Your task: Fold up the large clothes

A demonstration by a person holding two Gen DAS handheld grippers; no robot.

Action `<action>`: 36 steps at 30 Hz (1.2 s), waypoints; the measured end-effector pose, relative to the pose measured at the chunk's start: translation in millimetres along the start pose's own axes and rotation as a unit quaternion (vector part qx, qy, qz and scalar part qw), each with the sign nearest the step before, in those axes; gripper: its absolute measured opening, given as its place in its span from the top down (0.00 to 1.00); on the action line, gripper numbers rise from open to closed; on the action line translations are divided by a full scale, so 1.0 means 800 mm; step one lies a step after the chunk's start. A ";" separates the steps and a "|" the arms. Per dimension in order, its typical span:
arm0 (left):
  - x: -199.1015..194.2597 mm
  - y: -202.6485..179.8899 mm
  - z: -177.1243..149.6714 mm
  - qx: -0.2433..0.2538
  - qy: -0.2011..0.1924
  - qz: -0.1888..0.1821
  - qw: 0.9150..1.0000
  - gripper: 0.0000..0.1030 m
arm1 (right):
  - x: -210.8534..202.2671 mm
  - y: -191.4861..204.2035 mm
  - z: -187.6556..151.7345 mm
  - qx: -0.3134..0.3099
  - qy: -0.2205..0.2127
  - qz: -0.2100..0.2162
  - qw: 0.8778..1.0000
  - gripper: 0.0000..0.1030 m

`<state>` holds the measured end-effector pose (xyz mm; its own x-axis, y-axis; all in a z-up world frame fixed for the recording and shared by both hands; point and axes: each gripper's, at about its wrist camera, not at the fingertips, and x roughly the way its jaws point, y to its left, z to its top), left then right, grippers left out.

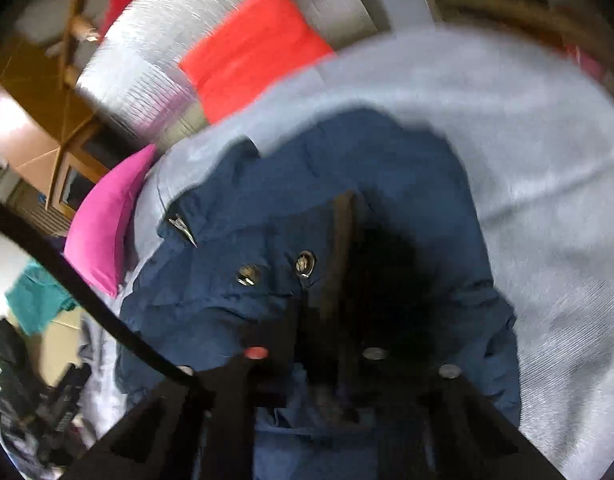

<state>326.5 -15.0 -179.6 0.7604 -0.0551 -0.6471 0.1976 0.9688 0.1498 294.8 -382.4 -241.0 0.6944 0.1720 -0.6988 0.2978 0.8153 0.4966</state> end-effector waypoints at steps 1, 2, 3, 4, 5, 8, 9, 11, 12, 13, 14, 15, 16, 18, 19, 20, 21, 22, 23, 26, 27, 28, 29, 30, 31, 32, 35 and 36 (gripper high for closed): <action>-0.002 -0.001 0.002 0.003 -0.007 0.001 1.000 0.20 | -0.019 0.012 -0.001 -0.017 -0.043 -0.004 0.999 0.90; -0.007 -0.001 0.004 0.005 -0.013 0.002 1.000 0.20 | -0.036 0.022 -0.003 -0.036 -0.082 -0.011 0.996 0.90; -0.008 -0.001 0.005 0.006 -0.017 0.001 1.000 0.20 | -0.048 0.031 -0.005 -0.052 -0.111 -0.018 0.992 0.90; -0.010 -0.002 0.005 0.006 -0.019 0.000 1.000 0.20 | -0.054 0.037 -0.006 -0.062 -0.127 -0.025 0.990 0.90; -0.012 -0.003 0.006 0.006 -0.022 -0.001 1.000 0.20 | -0.053 0.042 -0.007 -0.069 -0.132 -0.031 0.988 0.90; -0.013 -0.008 0.004 0.015 -0.026 0.000 1.000 0.20 | -0.025 0.037 -0.008 -0.066 -0.102 -0.069 0.990 0.90; -0.015 -0.010 0.004 0.018 -0.027 0.000 0.999 0.20 | -0.018 0.031 -0.009 -0.058 -0.092 -0.081 0.991 0.90; -0.018 -0.015 0.003 0.024 -0.029 0.001 0.999 0.20 | -0.013 0.018 -0.006 -0.034 -0.080 -0.080 0.993 0.90; -0.019 -0.018 0.003 0.027 -0.031 0.000 0.999 0.20 | -0.012 0.011 -0.004 -0.020 -0.076 -0.074 0.994 0.90; -0.020 -0.020 0.002 0.029 -0.032 -0.001 0.999 0.20 | -0.015 0.006 -0.004 -0.013 -0.075 -0.072 0.995 0.90; -0.020 -0.024 0.002 0.033 -0.032 0.000 0.999 0.20 | -0.017 0.003 -0.004 -0.011 -0.075 -0.073 0.994 0.90; -0.020 -0.028 0.002 0.036 -0.032 0.000 0.999 0.20 | -0.018 0.004 -0.004 -0.014 -0.076 -0.077 0.994 0.90; -0.019 -0.031 0.002 0.040 -0.032 0.000 0.999 0.20 | -0.015 0.005 0.001 -0.016 -0.075 -0.080 0.994 0.90; -0.019 -0.036 0.002 0.045 -0.032 0.000 0.998 0.20 | -0.017 0.005 0.001 -0.016 -0.077 -0.080 0.994 0.90; -0.018 -0.038 0.002 0.047 -0.032 0.000 0.998 0.20 | -0.017 0.004 0.003 -0.014 -0.078 -0.077 0.994 0.90; -0.018 -0.041 0.002 0.049 -0.033 0.000 0.998 0.20 | -0.018 0.004 0.004 -0.012 -0.078 -0.074 0.994 0.90; -0.018 -0.043 0.002 0.051 -0.034 0.000 0.998 0.20 | -0.016 0.003 0.004 -0.013 -0.075 -0.075 0.994 0.90; -0.018 -0.045 0.002 0.052 -0.034 0.000 0.998 0.20 | -0.011 0.002 0.004 -0.015 -0.066 -0.080 0.995 0.90; -0.016 -0.047 0.002 0.054 -0.033 0.001 0.998 0.20 | 0.005 0.000 0.004 -0.016 -0.034 -0.093 0.995 0.88; -0.012 -0.053 0.001 0.058 -0.028 0.003 0.998 0.20 | 0.022 -0.015 0.003 0.013 0.009 -0.087 0.996 0.82; -0.012 -0.055 0.000 0.060 -0.028 0.005 0.998 0.20 | 0.019 -0.018 0.006 0.021 0.012 -0.083 0.996 0.76; -0.011 -0.056 0.000 0.062 -0.028 0.006 0.998 0.20 | 0.012 -0.021 0.010 0.031 0.017 -0.073 0.997 0.67; -0.011 -0.058 0.000 0.062 -0.028 0.007 0.998 0.20 | 0.008 -0.023 0.011 0.039 0.015 -0.065 0.997 0.61; -0.011 -0.059 0.000 0.064 -0.028 0.007 0.998 0.20 | -0.002 -0.028 0.013 0.052 0.005 -0.053 0.997 0.52; -0.010 -0.061 0.001 0.064 -0.028 0.007 0.998 0.20 | -0.010 -0.031 0.014 0.059 -0.006 -0.048 0.997 0.49; -0.010 -0.062 0.001 0.065 -0.027 0.007 0.997 0.20 | -0.020 -0.033 0.016 0.064 -0.020 -0.044 0.997 0.49; -0.009 -0.067 0.001 0.069 -0.026 0.007 0.997 0.20 | -0.047 -0.028 0.018 0.048 -0.060 -0.027 0.997 0.50; -0.009 -0.070 0.001 0.070 -0.026 0.006 0.997 0.20 | -0.053 -0.024 0.018 0.038 -0.068 -0.021 0.997 0.50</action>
<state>310.1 -69.2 -182.7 0.7931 -0.0601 -0.6061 0.2708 0.9262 0.2625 269.2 -413.2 -213.4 0.7610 0.0575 -0.6462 0.3742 0.7747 0.5097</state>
